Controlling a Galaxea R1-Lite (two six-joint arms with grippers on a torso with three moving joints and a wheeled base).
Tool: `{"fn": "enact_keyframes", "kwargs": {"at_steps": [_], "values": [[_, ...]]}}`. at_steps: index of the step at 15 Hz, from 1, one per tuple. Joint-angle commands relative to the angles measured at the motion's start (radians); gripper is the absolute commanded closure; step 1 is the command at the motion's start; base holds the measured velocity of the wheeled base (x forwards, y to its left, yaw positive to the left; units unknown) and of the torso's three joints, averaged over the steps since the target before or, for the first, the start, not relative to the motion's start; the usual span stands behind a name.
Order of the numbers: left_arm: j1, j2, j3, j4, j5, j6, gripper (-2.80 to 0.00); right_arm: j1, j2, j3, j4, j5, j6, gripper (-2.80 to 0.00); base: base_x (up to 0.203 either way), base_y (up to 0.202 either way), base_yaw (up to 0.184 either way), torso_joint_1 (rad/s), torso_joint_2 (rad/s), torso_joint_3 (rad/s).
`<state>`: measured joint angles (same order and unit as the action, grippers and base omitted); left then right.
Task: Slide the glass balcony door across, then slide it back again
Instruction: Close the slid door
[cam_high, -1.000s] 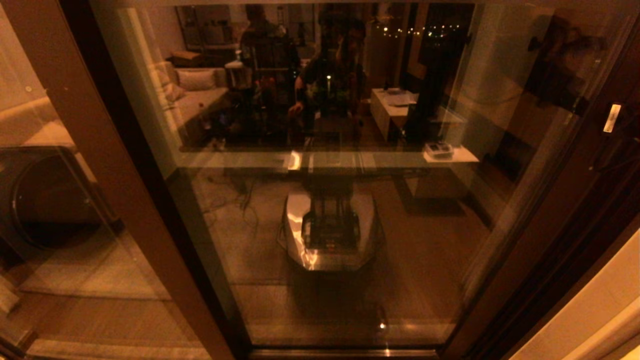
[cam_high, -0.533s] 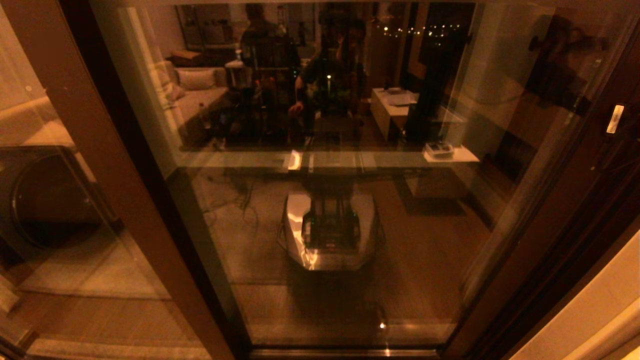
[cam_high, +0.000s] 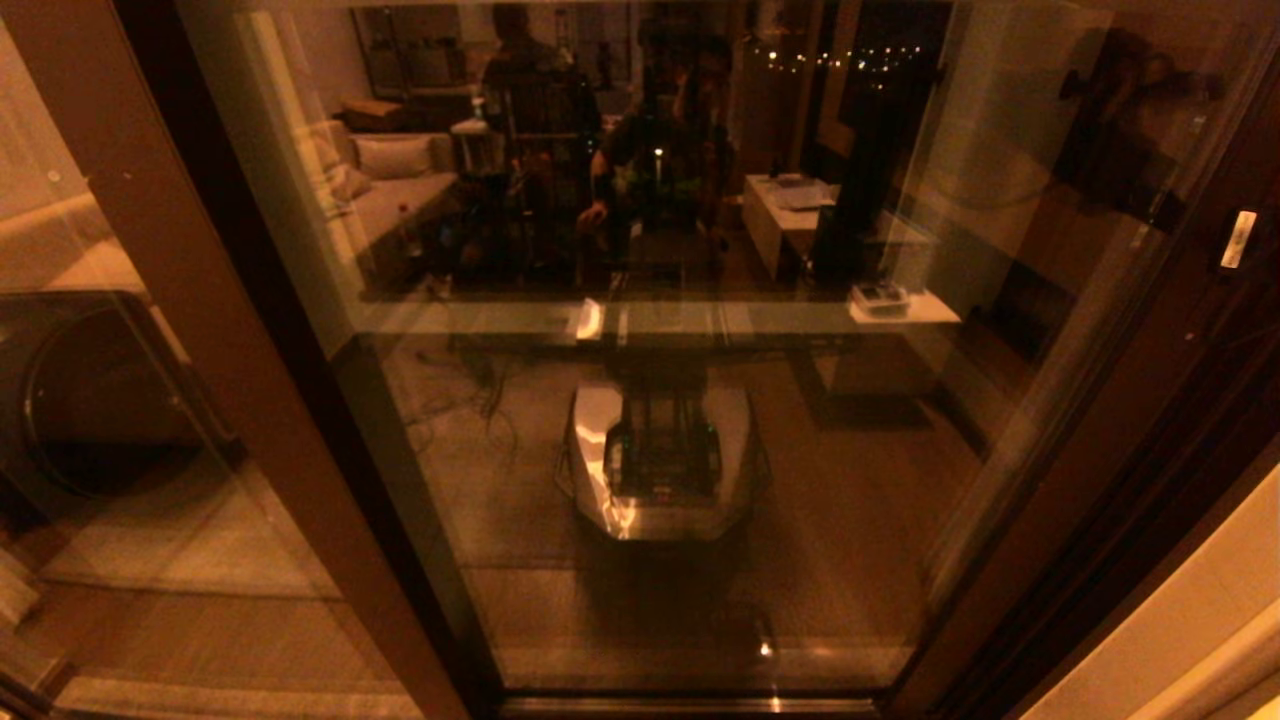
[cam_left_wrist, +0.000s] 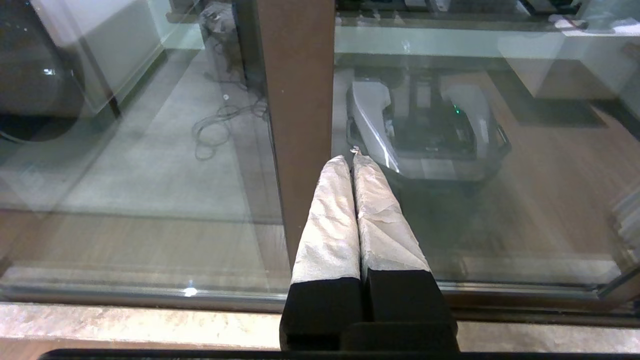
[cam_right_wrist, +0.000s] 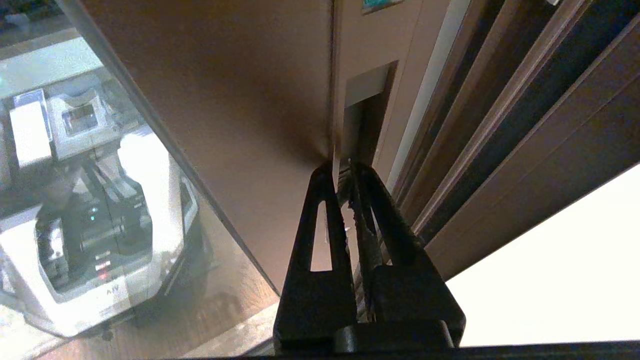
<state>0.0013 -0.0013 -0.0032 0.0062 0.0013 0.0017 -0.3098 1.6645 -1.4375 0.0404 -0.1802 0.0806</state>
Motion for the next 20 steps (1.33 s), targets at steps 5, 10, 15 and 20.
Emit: {"fn": "enact_keyframes", "kwargs": {"at_steps": [5, 10, 15, 20], "values": [[0.000, 0.000, 0.000, 0.000, 0.000, 0.000, 0.00, -0.011, 0.006, -0.006, -0.001, -0.004, -0.001, 0.00, 0.000, 0.000, 0.000, 0.000, 0.00, 0.000], [0.000, -0.002, 0.000, 0.000, 0.000, 0.000, 0.00, -0.018, 0.015, -0.011, -0.002, -0.004, -0.004, 0.00, 0.000, 0.000, 0.000, 0.000, 0.00, 0.000], [0.000, -0.002, 0.000, 0.000, 0.000, 0.000, 0.00, -0.031, 0.027, -0.018, -0.004, -0.004, -0.010, 0.00, 0.000, 0.000, 0.000, 0.000, 0.00, 0.000], [0.000, 0.000, 0.000, 0.000, 0.000, 0.000, 0.00, -0.041, 0.038, -0.029, -0.004, -0.004, -0.010, 0.00, 0.000, 0.000, 0.000, 0.000, 0.00, 0.000]]}}
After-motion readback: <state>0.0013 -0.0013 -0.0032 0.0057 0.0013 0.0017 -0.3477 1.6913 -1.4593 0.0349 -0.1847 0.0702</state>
